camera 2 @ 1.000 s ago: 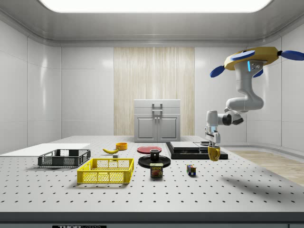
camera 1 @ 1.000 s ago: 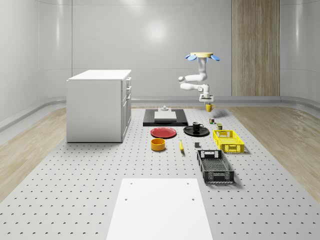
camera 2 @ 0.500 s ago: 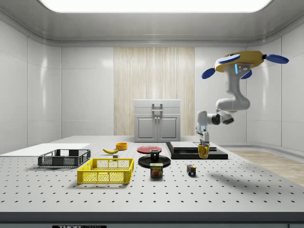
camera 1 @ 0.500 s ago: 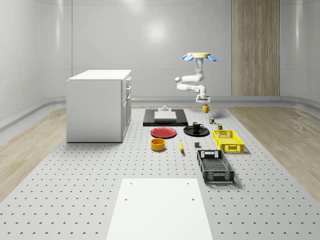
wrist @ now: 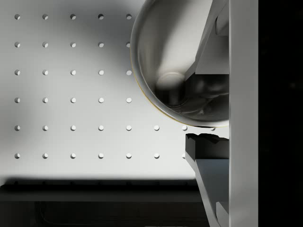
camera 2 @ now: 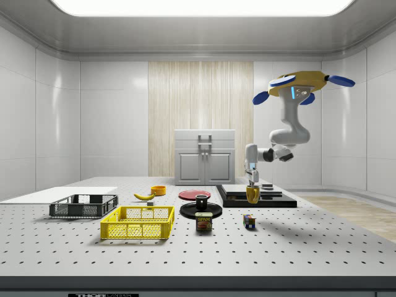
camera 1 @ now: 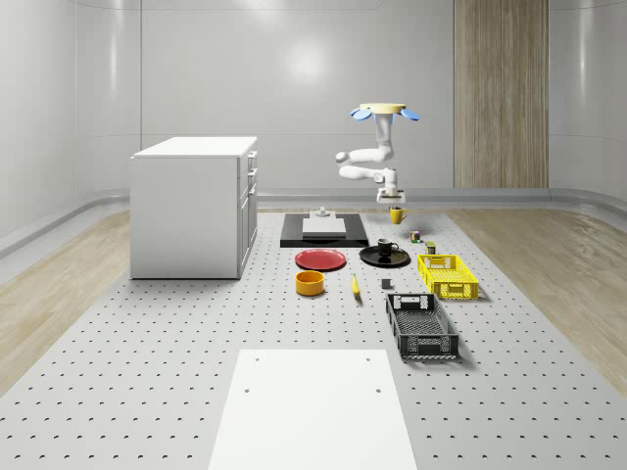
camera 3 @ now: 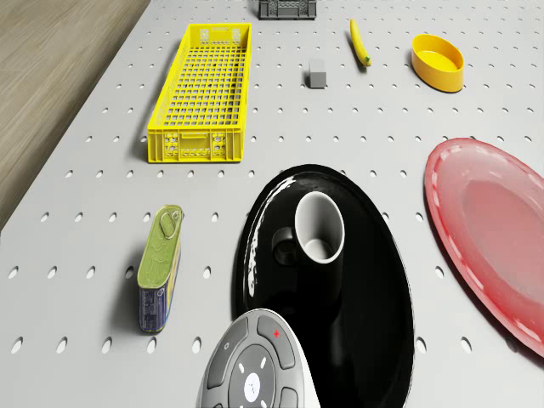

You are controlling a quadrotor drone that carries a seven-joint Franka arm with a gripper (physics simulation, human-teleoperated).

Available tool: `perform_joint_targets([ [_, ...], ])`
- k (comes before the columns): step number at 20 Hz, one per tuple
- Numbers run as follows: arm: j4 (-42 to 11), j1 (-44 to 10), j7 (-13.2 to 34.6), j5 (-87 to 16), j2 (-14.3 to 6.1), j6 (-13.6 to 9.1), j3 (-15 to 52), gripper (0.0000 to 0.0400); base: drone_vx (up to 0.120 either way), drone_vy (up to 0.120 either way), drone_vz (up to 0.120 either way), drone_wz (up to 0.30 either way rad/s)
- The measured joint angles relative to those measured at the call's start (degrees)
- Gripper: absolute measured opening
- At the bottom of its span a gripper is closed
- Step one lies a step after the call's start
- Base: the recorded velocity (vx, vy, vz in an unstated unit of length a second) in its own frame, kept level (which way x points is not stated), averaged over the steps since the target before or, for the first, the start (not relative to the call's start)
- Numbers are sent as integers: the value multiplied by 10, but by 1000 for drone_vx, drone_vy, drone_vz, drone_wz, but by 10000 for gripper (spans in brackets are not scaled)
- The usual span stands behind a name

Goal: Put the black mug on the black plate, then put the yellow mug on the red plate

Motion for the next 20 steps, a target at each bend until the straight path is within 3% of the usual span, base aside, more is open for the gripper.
perform_joint_targets([
  [20, 0, 0, 0, 0, 1, -1, 0, 110, 120, -120, 0, 0],
])
